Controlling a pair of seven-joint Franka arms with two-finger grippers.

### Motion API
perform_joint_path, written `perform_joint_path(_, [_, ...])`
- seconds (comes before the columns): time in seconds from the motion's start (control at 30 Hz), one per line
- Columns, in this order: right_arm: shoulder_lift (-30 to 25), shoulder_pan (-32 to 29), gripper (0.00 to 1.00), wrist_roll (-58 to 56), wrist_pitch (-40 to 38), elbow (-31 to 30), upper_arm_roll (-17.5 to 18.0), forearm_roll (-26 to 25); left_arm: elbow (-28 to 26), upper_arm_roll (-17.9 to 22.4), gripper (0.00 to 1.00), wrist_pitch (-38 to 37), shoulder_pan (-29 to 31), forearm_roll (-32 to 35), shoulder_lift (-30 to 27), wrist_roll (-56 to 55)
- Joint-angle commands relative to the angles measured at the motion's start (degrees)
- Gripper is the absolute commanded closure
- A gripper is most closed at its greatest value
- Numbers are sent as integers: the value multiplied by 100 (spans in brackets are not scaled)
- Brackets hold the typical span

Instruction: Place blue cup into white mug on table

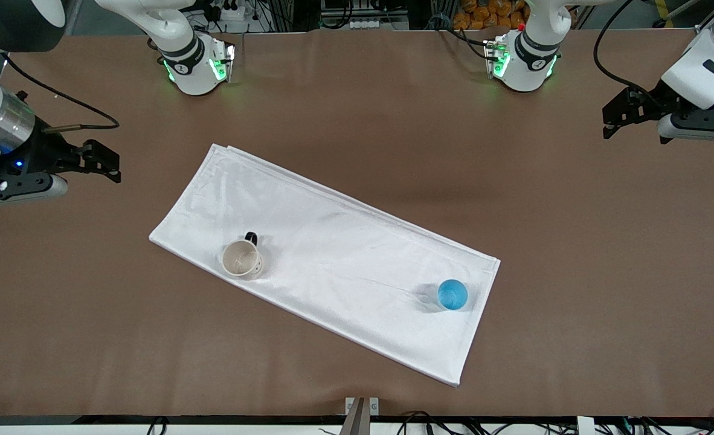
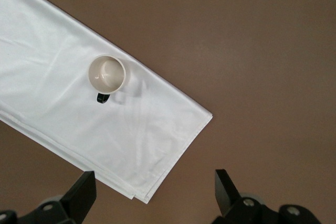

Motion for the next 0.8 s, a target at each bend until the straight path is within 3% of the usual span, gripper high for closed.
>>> perform_joint_path(0.0, [91,53,0,25,-123,176,18,75,123,-20,0,-145,43,-107,48,140])
perform_joint_path(0.53, [127,-141,0,-1,-9,378,-17,22,149,-3,0,-154,25,-46,171,132])
perform_joint_path(0.77, [118,-132,0,-10,-18,510,-17,49,158,-64,0,-101,34,7,469,123])
